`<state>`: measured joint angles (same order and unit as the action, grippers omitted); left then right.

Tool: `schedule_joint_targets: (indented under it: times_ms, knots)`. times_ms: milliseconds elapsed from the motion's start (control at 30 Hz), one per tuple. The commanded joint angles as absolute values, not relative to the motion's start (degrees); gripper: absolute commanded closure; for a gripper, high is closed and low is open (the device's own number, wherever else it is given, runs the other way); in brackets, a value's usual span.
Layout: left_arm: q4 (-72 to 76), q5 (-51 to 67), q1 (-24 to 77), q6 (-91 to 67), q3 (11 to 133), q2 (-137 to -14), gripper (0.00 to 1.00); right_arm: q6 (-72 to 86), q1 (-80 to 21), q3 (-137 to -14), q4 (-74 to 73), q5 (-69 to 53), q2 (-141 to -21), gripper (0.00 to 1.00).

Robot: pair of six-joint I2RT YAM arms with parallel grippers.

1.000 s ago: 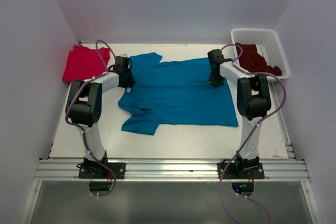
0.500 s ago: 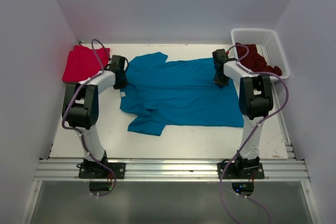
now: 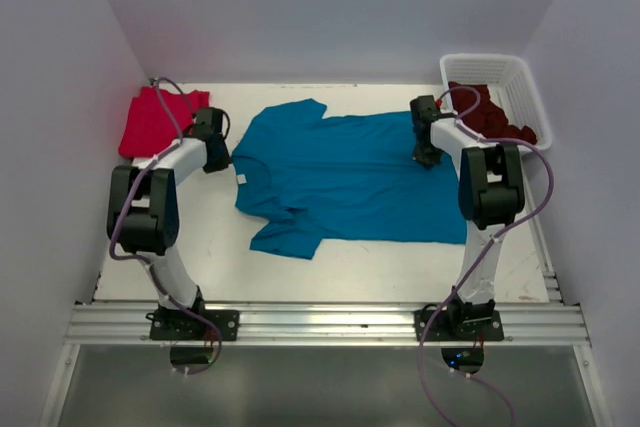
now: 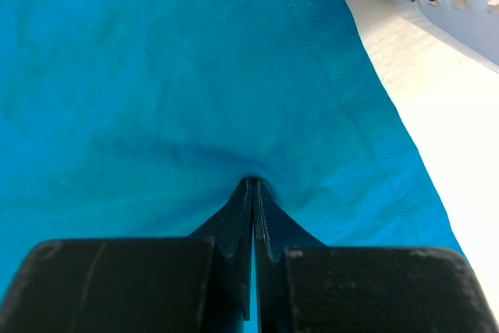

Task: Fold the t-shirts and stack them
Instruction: Flatten the tshirt out

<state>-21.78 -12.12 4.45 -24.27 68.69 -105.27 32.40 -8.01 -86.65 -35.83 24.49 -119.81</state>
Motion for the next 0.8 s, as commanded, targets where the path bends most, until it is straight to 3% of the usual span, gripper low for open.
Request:
schedule_joint_targets:
  times_ms: [0, 167, 233, 367, 533, 767]
  knots:
    - [-11.45, -1.71, 4.65, -21.8, 65.57, -93.73, 1.0, 28.67, -7.99, -80.69, -33.24, 18.4, -119.11, 1.0]
    - [-7.65, 3.25, 8.17, -19.25, 62.84, -84.91, 1.0, 23.82, -13.52, -67.88, -13.15, 14.6, -101.01, 1.0]
    - [-9.48, 3.34, 10.71, -19.07, 62.75, -82.97, 1.0, 23.47, -14.24, -67.85, -13.18, 13.8, -97.66, 1.0]
    - [-13.71, 5.27, 12.92, -21.35, 61.36, -86.04, 1.0, 23.2, -16.16, -73.73, -24.49, 14.76, -97.21, 1.0]
    - [-5.54, 8.96, 13.36, -25.92, 55.28, -92.36, 1.0, 23.64, -17.93, -68.91, -23.56, 15.46, -93.96, 1.0]
    - [-0.98, 7.29, 13.36, -25.84, 59.85, -103.18, 1.0, 23.99, -17.84, -77.67, -29.35, 18.9, -105.89, 1.0]
